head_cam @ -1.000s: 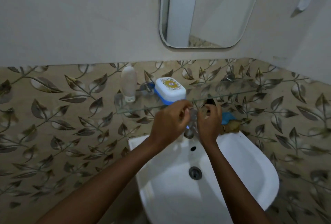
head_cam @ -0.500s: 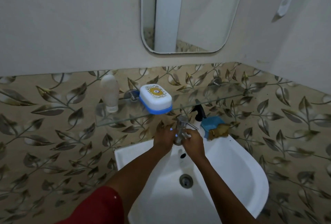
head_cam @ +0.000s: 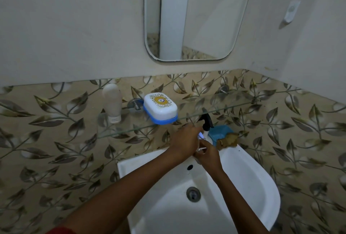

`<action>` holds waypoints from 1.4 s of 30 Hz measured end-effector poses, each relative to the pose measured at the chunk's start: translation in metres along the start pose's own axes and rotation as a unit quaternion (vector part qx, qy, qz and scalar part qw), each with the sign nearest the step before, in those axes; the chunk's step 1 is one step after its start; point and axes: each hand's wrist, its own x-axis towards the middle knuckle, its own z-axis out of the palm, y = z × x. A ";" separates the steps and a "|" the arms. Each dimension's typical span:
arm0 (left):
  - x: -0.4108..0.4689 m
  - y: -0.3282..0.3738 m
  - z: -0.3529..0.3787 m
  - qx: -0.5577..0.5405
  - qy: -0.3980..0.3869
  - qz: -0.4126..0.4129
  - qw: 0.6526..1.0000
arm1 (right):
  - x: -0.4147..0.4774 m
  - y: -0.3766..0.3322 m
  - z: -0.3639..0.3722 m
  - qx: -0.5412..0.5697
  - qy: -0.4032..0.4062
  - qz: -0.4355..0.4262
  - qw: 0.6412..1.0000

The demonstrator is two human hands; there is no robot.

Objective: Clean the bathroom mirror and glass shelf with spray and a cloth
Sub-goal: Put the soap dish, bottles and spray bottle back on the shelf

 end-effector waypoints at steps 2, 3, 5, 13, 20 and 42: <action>-0.006 0.014 -0.013 -0.047 0.009 0.028 0.998 | -0.007 -0.010 -0.010 0.017 0.027 -0.020 0.999; -0.010 0.021 -0.021 -0.073 0.021 0.046 0.996 | -0.010 -0.017 -0.016 0.021 0.040 -0.033 0.998; -0.015 0.032 -0.041 -0.111 0.062 0.066 0.990 | -0.013 -0.031 -0.030 0.028 0.059 -0.053 0.996; 0.009 0.006 -0.113 -0.049 0.160 0.016 0.986 | 0.035 -0.099 -0.051 0.037 0.084 -0.120 0.989; 0.017 -0.014 -0.124 0.019 0.142 -0.020 0.989 | 0.082 -0.110 -0.022 -0.015 0.064 -0.111 0.992; 0.023 -0.013 -0.116 0.040 0.111 0.010 0.993 | 0.091 -0.113 -0.030 0.025 0.069 -0.094 0.993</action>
